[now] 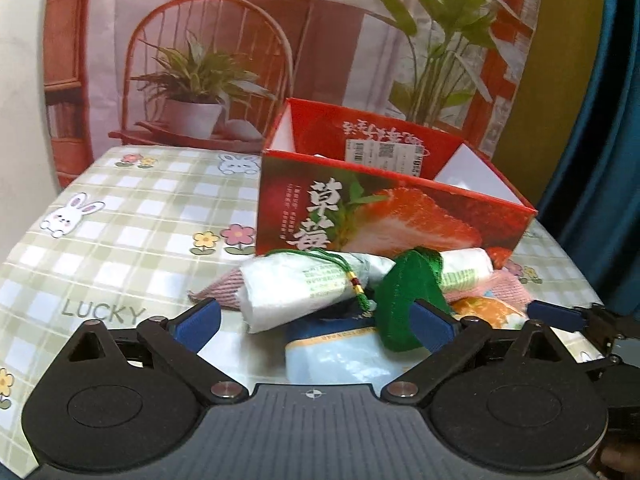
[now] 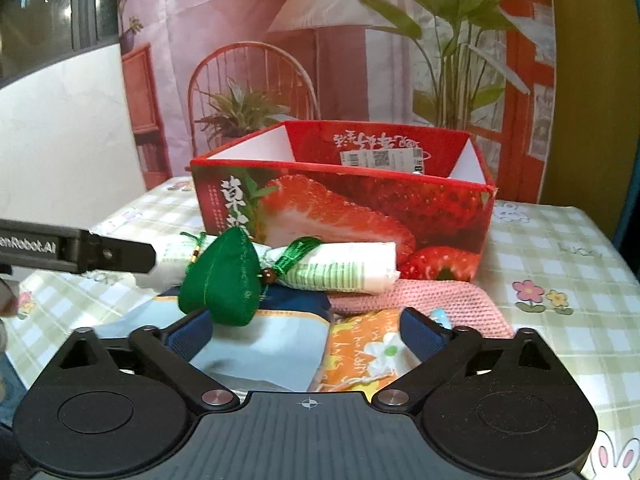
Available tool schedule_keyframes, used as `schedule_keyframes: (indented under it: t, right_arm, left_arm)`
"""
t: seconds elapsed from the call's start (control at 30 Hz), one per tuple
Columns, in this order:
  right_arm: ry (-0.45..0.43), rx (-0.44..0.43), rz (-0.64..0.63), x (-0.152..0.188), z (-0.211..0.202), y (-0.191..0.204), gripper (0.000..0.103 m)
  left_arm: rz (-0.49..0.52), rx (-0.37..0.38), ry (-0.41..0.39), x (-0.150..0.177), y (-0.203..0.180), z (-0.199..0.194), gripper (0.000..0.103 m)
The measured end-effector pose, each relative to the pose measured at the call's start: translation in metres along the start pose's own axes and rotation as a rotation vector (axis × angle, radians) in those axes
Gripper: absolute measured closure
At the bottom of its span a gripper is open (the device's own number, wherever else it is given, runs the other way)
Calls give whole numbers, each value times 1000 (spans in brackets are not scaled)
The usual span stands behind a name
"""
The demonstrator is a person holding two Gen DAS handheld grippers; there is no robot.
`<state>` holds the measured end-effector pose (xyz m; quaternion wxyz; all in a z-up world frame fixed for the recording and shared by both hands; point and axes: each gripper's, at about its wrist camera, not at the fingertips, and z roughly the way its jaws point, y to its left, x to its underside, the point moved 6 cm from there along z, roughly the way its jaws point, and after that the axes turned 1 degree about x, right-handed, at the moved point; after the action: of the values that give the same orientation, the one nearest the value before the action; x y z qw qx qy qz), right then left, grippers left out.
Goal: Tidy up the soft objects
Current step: 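Lower the left gripper onto the green felt pouch and close on it, then lift the green felt pouch with the left gripper over the red box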
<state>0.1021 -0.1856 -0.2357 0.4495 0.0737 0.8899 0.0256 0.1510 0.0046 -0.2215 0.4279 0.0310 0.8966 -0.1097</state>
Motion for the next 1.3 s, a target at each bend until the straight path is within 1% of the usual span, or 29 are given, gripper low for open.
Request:
schedule_keyframes:
  t: [0.07, 0.13, 0.2, 0.3, 0.33, 0.37, 0.4, 0.43, 0.5, 0.57, 0.6, 0.7, 0.77, 0.93, 1.0, 1.07, 1.23, 1.3]
  right_arm:
    - [7, -17, -3, 1, 0, 2, 17]
    - [14, -32, -6, 1, 1, 3, 23]
    - [21, -43, -11, 2, 1, 5, 30]
    - [25, -56, -12, 3, 1, 6, 37]
    - [25, -59, -11, 3, 1, 6, 37]
    - [24, -62, -12, 3, 1, 6, 39]
    - [22, -64, -13, 3, 0, 6, 40]
    - [19, -67, -14, 2, 0, 7, 41]
    - [15, -74, -18, 1, 0, 7, 42]
    - [17, -80, -31, 1, 1, 10, 45]
    - [19, -84, -39, 1, 2, 11, 47]
    - [29, -108, -58, 0, 6, 15, 49]
    - [32, -118, -74, -1, 10, 19, 49]
    - [43, -146, -104, -6, 22, 24, 50]
    - [48, -161, -111, -7, 26, 26, 50]
    - [57, -176, -116, -7, 31, 28, 51]
    - [71, -199, -126, -10, 41, 34, 53]
    - [72, -190, -131, -11, 45, 34, 53]
  left_arm:
    - [-6, 14, 2, 1, 0, 0, 8]
    - [-9, 11, 4, 2, 1, 2, 10]
    - [-8, 8, 9, 3, 0, 3, 15]
    - [-5, 0, 26, 6, -1, 6, 16]
    - [-4, -5, 31, 7, -2, 7, 17]
    - [-4, -3, 33, 8, -2, 8, 22]
    - [-5, 7, 36, 8, -3, 8, 30]
    - [-5, 18, 38, 8, -3, 8, 34]
    - [1, 41, 43, 7, -4, 9, 46]
    - [7, 77, 49, 4, -7, 11, 54]
    - [10, 90, 53, 3, -9, 12, 56]
    - [19, 147, 75, 1, -18, 19, 58]
    - [9, 199, 94, 0, -23, 25, 58]
    - [-82, 310, 155, -3, -24, 45, 58]
    - [-106, 325, 177, -2, -22, 53, 58]
    - [-106, 336, 181, -3, -23, 59, 58]
    - [-60, 344, 183, -4, -32, 66, 58]
    - [-36, 338, 184, -4, -35, 68, 58]
